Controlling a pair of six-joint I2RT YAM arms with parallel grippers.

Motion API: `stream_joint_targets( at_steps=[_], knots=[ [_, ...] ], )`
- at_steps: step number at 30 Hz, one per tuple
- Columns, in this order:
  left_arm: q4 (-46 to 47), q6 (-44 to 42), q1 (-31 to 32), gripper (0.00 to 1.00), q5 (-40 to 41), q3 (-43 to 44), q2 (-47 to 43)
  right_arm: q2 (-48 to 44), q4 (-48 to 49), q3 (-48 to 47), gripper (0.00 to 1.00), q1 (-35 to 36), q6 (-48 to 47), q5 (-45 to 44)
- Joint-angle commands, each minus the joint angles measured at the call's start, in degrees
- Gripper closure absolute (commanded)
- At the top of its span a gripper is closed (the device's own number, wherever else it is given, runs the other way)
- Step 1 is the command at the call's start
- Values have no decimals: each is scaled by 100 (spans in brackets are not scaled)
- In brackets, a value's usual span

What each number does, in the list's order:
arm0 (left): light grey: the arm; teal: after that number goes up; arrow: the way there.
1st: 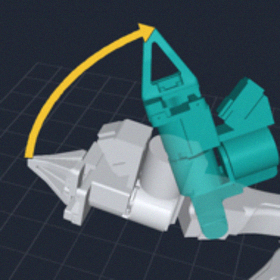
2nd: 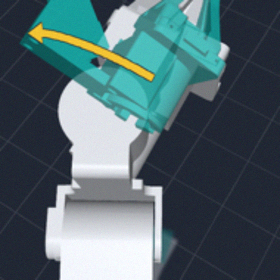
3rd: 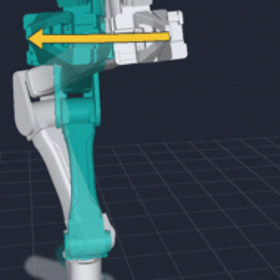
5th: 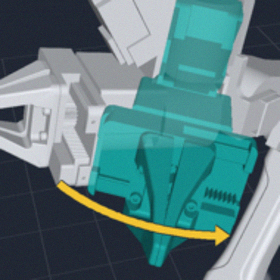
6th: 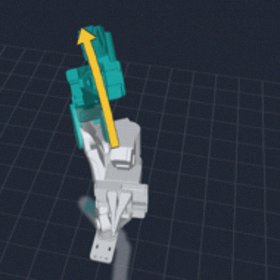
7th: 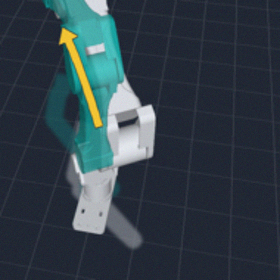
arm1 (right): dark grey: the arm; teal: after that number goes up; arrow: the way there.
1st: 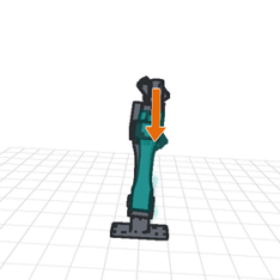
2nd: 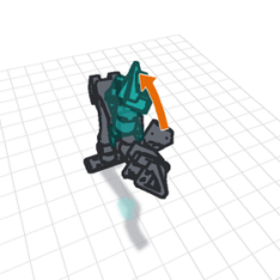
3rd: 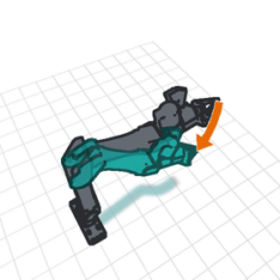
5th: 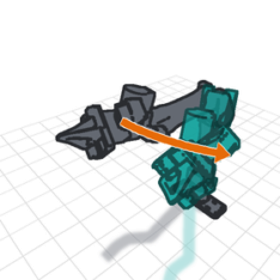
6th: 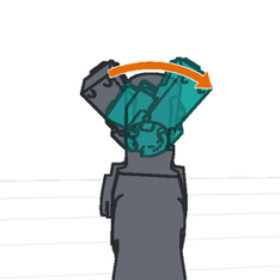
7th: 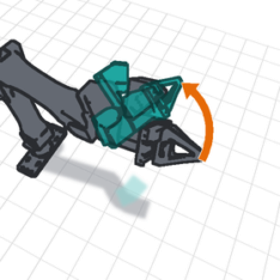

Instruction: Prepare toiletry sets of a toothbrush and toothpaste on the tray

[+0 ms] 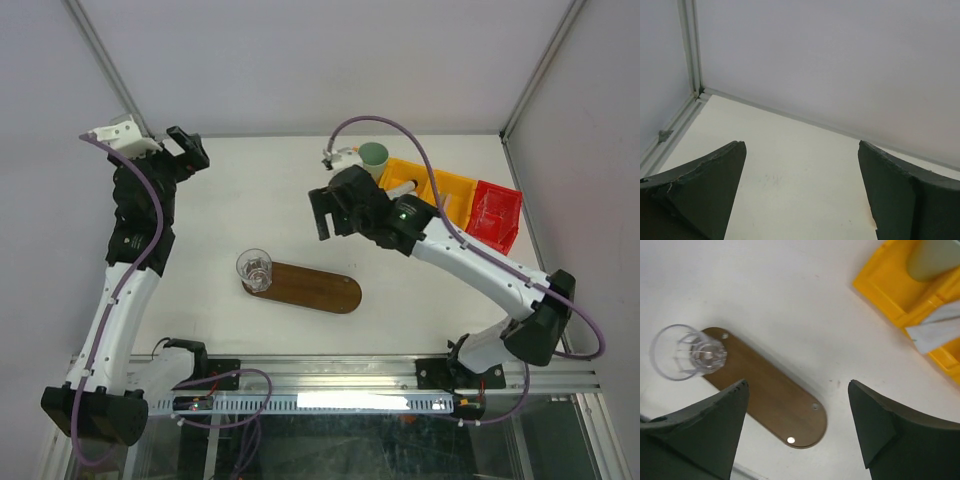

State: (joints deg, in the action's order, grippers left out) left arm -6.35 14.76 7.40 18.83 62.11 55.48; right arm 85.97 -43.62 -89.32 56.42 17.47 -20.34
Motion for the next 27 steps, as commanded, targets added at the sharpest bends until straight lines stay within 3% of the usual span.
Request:
stream_joint_targets(
  at_steps=[1,6,11,18,22,27],
  knots=[
    [140,260,-55,1,-756,162,246,-695,827,1088,14,-663,26,-258],
    [103,416,-51,1,-1433,259,704,-1445,1528,2238,4,-1641,10,219],
    [87,600,-24,1,-2293,405,1190,-1408,1950,2615,1,-2569,18,983],
    [94,798,-13,1,-3258,571,1453,-815,1695,2276,1,-2833,251,1069],
    [116,839,105,1,-3361,566,1603,-1250,1900,2699,1,-2921,200,980],
    [-59,611,771,1,-3158,665,1775,-1857,1893,3190,1,-3193,-75,748]
  ],
)
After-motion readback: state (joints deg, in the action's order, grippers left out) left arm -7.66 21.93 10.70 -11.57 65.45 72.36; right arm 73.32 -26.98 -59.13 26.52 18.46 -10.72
